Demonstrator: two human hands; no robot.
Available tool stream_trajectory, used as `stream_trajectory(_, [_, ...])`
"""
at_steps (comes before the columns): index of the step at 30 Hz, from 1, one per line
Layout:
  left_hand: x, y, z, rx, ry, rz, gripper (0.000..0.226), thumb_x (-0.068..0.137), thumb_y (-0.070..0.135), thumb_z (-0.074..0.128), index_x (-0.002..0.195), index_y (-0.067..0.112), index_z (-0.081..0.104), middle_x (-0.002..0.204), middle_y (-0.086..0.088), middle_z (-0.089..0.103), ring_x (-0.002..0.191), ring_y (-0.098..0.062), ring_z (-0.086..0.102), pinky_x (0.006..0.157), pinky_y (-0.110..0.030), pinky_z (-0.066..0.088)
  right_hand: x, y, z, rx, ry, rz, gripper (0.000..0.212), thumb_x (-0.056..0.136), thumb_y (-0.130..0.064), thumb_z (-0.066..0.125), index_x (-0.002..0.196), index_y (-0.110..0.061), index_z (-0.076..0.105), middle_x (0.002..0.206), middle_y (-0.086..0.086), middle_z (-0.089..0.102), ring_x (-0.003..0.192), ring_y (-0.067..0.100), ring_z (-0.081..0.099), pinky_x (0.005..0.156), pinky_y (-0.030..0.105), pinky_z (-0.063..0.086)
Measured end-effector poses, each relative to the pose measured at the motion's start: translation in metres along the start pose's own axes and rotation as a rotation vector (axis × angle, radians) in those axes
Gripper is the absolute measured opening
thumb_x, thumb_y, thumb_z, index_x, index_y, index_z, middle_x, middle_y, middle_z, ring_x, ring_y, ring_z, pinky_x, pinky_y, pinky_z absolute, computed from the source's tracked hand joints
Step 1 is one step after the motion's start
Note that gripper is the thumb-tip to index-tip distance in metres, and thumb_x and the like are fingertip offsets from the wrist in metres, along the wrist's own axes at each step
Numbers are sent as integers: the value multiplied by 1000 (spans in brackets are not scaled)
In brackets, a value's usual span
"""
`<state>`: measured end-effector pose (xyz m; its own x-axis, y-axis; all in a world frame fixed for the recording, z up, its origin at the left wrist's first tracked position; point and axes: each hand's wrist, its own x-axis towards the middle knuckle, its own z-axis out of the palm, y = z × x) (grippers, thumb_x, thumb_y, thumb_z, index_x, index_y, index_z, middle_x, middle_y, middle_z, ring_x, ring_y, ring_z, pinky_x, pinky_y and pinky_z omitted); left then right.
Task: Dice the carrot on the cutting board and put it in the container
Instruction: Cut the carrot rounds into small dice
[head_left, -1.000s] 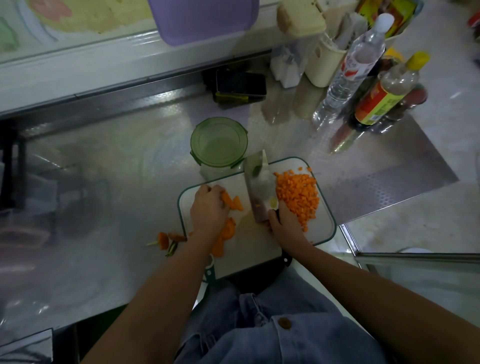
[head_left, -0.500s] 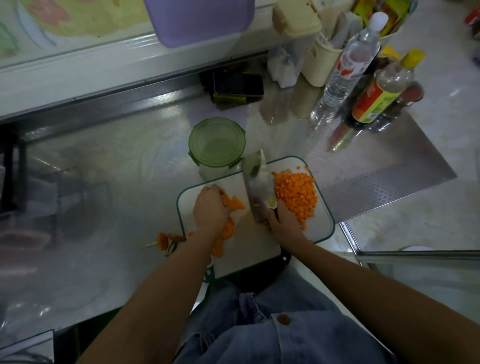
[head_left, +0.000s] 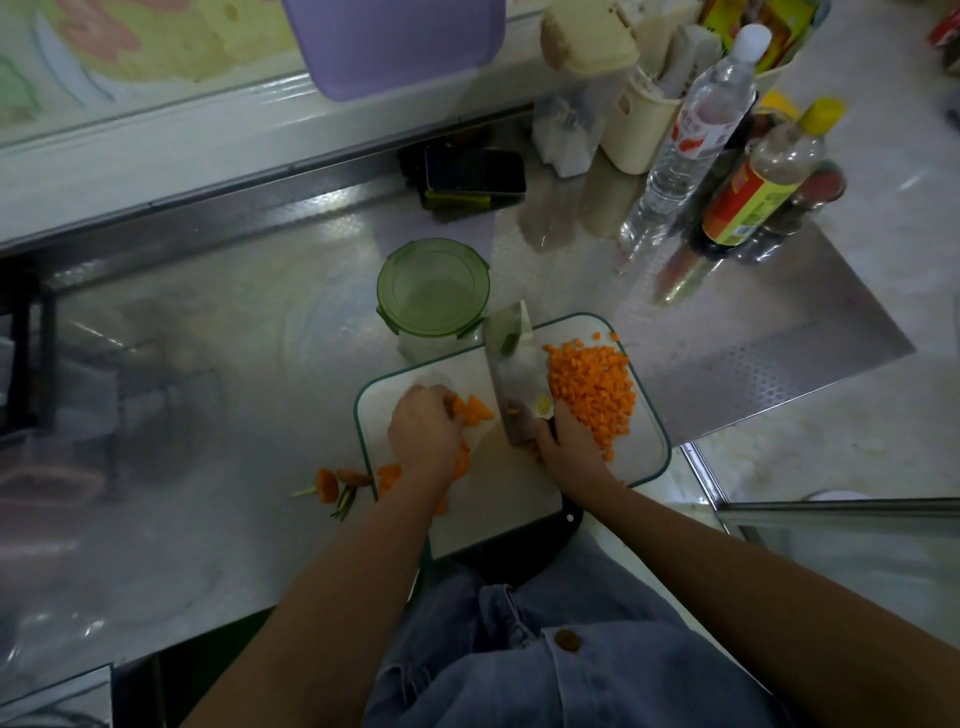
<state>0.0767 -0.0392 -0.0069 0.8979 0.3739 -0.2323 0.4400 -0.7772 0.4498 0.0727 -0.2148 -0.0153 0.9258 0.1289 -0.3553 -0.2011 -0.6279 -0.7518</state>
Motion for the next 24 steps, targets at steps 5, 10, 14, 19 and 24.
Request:
stream_trajectory(5, [5,1,2,-34,-30,-8,17,80,23,71,94,21,63,97,-3,62,89,-23,61,72,-35,50,0,-3,-1,-4,7,-5,18,98,-18,45,105,-2,51,88,17,61,81,30,59,73,47,46])
stream_trajectory(10, [4,-4,-3,-206,-103,-67,21,74,25,77,79,19,57,75,2,60,72,-17,58,57,-29,43,-1,-5,-3,5,-22,-2,16,99,-19,44,106,-5,50,86,13,61,79,27,59,71,43,45])
stream_trajectory(14, [5,-9,-16,-463,-289,-63,23,73,15,80,75,15,57,72,-2,61,68,-17,60,59,-25,50,-3,-8,-5,30,-34,-26,8,99,-23,43,101,-15,46,84,6,57,78,21,56,71,39,45])
stream_trajectory(19, [13,-3,-15,-452,-318,-121,27,71,14,83,72,19,56,71,-1,61,76,-23,63,67,-32,54,-1,-4,-4,26,-36,-18,8,99,-24,43,100,-17,46,81,4,59,78,23,59,71,40,46])
stream_trajectory(24, [12,9,-6,-234,-196,-96,31,73,29,80,92,19,58,77,0,61,78,-20,61,63,-31,46,0,0,-3,44,-27,-22,12,99,-24,46,107,-16,51,88,3,59,85,23,60,73,36,45])
